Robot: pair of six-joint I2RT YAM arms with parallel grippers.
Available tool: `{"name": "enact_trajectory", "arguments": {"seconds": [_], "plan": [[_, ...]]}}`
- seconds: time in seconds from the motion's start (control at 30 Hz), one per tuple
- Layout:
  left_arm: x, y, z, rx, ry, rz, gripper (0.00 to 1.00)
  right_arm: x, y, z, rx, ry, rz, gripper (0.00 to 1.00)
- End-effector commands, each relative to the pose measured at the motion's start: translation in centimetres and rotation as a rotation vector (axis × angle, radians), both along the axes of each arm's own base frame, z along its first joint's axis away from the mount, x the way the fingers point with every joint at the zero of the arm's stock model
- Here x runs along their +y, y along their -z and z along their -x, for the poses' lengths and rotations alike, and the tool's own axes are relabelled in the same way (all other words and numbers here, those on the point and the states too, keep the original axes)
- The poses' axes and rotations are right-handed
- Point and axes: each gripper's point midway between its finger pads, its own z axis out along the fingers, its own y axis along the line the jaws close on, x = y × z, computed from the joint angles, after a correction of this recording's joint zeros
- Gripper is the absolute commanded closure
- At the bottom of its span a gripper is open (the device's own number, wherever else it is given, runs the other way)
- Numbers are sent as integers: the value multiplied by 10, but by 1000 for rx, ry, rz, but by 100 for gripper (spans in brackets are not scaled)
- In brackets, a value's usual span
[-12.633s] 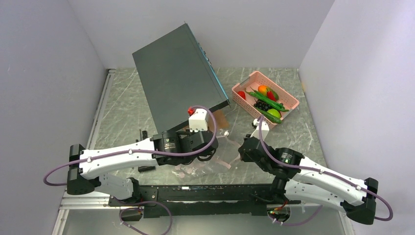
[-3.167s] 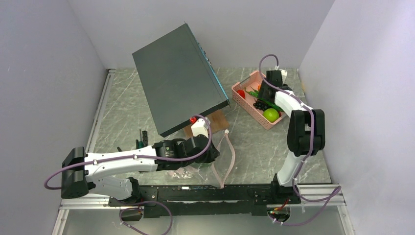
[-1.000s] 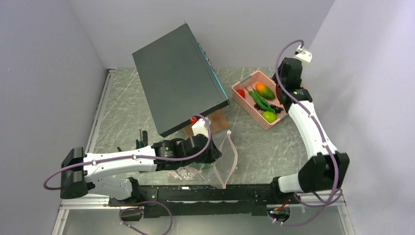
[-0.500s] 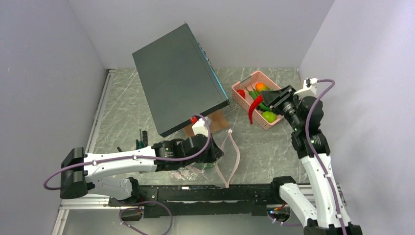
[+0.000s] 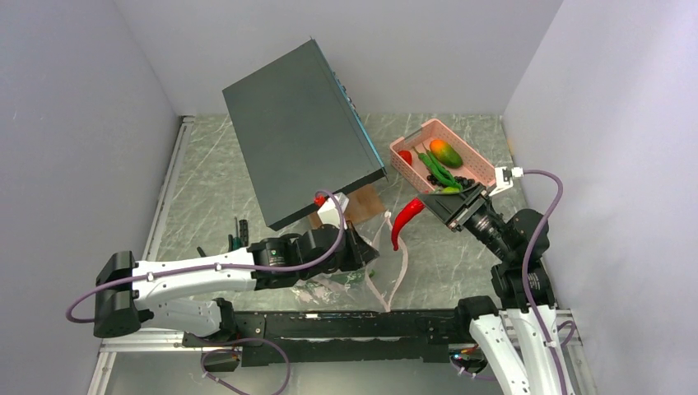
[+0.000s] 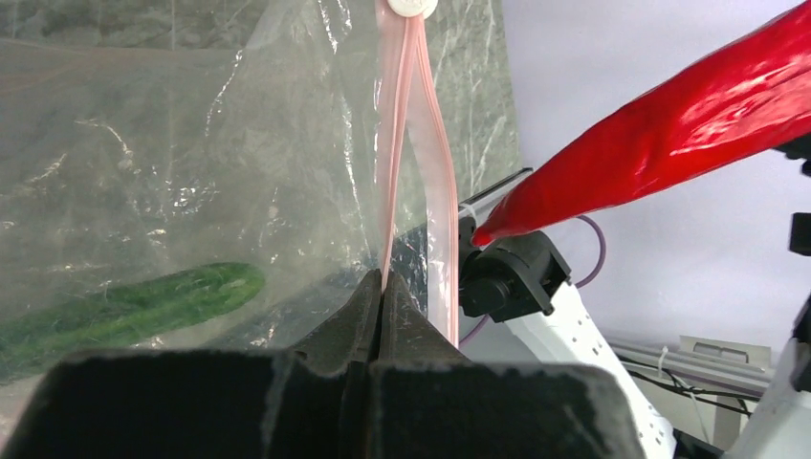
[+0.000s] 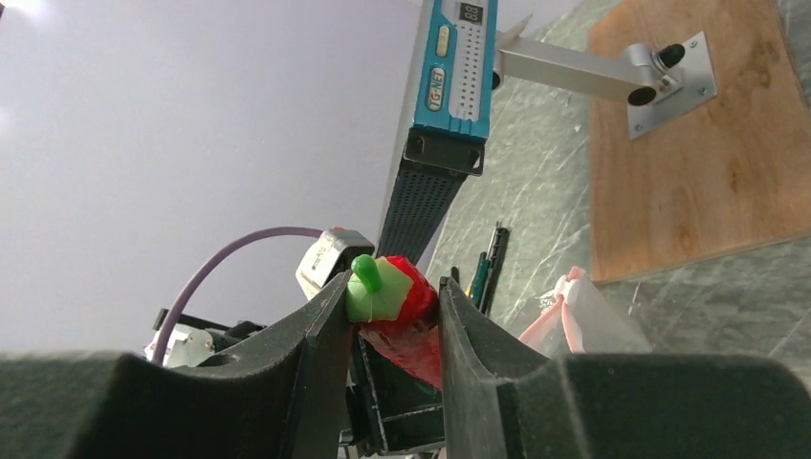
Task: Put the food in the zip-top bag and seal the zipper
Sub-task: Place the fake vegetable in the zipper food storage bag.
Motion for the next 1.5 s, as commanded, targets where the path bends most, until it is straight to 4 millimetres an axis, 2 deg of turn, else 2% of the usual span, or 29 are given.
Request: {"name": "enact_trajectory", "arguments": {"seconds": [0.0,0.2,0.43,0.5,0.6,0.83,1.07,1.33,1.47], "plan": [[-5,-28,-3,-4,-15,121,100,6,4,3,8,-37,-34,100],[-8,-37,-3,3,-14,169,100,3,14,0,-55,-17,19,100],[-12,-41,-3,8,-10,186,100,10,39,-4,-49,-42,3,85],[-11,-41,-3,9,-14,188,100,7,44,-4,-41,-19,34,79],[-11,-40,-3,13,-15,194,100,5,50,-3,-32,-7,77,62],[-9,-39,-4,7,-22,190,100,5,54,-1,-29,-18,115,39],[-9,-42,-4,-3,-12,179,100,1,59,-7,-12,7,175,38],[-4,-34,-2,4,-12,166,100,-5,70,-28,74,50,250,38],[1,-30,-2,7,-20,150,100,-16,81,-45,153,130,290,38]]}}
